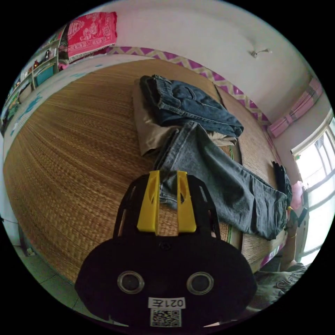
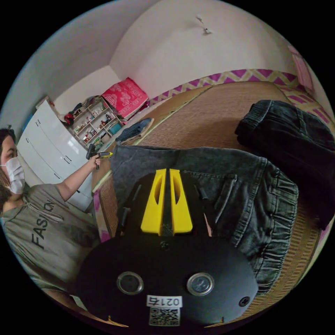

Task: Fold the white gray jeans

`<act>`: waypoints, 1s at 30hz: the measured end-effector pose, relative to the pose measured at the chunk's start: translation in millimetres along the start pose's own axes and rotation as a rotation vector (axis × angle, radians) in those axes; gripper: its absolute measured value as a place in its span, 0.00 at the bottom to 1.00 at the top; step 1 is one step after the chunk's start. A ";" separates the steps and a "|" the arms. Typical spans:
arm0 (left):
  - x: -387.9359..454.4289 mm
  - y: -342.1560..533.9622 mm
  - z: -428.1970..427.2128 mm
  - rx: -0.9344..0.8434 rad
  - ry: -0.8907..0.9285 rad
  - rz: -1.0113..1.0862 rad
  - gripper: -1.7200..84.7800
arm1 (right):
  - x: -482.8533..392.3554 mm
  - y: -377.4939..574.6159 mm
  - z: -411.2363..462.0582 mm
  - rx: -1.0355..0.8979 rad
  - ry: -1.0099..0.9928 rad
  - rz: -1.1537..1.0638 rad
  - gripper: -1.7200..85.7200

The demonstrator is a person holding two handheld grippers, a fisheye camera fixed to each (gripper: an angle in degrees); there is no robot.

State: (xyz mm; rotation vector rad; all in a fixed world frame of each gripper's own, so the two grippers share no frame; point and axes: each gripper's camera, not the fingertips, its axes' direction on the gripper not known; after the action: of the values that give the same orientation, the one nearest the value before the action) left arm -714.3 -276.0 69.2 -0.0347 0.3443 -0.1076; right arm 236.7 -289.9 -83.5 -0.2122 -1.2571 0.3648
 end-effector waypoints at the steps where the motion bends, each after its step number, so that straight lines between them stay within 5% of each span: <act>1: 2.6 -2.4 -2.7 0.011 -0.007 0.018 0.05 | 1.3 6.7 5.1 -0.009 -0.010 0.004 0.03; 8: 28.0 -4.3 -55.4 0.053 -0.062 0.087 0.02 | 10.5 43.2 9.3 -0.013 0.004 0.018 0.02; 15: -5.3 0.7 -2.4 -0.152 -0.094 -0.027 0.02 | 31.8 69.7 40.0 -0.070 -0.008 0.051 0.02; 24: -25.2 29.7 -36.4 0.058 0.003 -0.099 0.02 | 17.4 88.8 55.7 -0.141 0.122 -0.055 0.06; 30: -8.7 59.4 -41.2 0.021 0.033 -0.155 0.10 | 25.1 102.5 64.2 -0.135 0.121 -0.052 0.06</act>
State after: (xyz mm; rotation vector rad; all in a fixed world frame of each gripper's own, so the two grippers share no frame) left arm -730.5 -216.6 30.2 -0.0386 0.3731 -0.2655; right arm 166.5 -188.3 -78.2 -0.3121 -1.1660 0.2187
